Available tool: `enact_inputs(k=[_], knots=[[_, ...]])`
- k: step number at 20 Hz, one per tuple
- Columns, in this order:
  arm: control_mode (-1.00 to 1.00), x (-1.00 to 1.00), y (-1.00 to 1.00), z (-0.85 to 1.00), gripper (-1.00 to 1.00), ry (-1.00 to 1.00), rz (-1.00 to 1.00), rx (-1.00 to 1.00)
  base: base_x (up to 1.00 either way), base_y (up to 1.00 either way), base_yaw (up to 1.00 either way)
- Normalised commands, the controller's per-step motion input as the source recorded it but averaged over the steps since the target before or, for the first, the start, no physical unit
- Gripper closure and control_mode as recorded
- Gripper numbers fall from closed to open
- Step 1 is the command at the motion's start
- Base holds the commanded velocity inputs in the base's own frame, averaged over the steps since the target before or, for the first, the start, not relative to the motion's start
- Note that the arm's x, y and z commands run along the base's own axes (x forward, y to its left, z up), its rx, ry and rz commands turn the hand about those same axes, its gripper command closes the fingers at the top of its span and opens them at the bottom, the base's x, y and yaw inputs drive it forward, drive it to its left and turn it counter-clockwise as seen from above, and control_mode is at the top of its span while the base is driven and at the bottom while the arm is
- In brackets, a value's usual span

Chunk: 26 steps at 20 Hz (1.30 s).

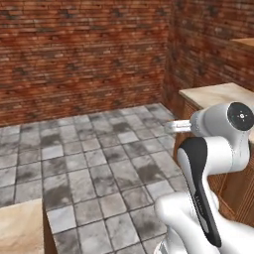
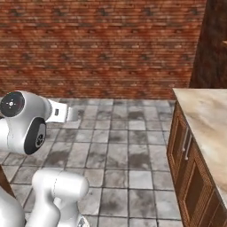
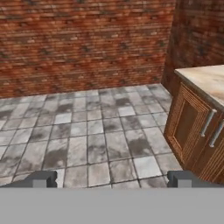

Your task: Four empty soda cans are scattered around the kitchen. Gather all the cans and cluster them next to the stove for recycling.

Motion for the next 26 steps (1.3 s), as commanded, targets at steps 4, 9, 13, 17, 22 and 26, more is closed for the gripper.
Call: enact_inputs(k=[4,9,13,17,22,26], knots=[[1.0,0.0,0.0,0.0,-1.0,0.0,0.0,0.0,0.5,-0.04,0.4],[1.0,0.0,0.0,0.0,-1.0,0.0,0.0,0.0,0.31,-0.1,0.46],[1.0,0.0,0.0,0.0,-1.0,0.0,0.0,0.0,0.32,-0.08,0.45],[1.0,0.0,0.0,0.0,-1.0,0.0,0.0,0.0,0.64,-0.06,0.36],[1.0,0.0,0.0,0.0,-1.0,0.0,0.0,0.0,0.98,-0.21,0.14],[1.0,0.0,0.0,0.0,-1.0,0.0,0.0,0.0,1.0,-0.05,0.12]])
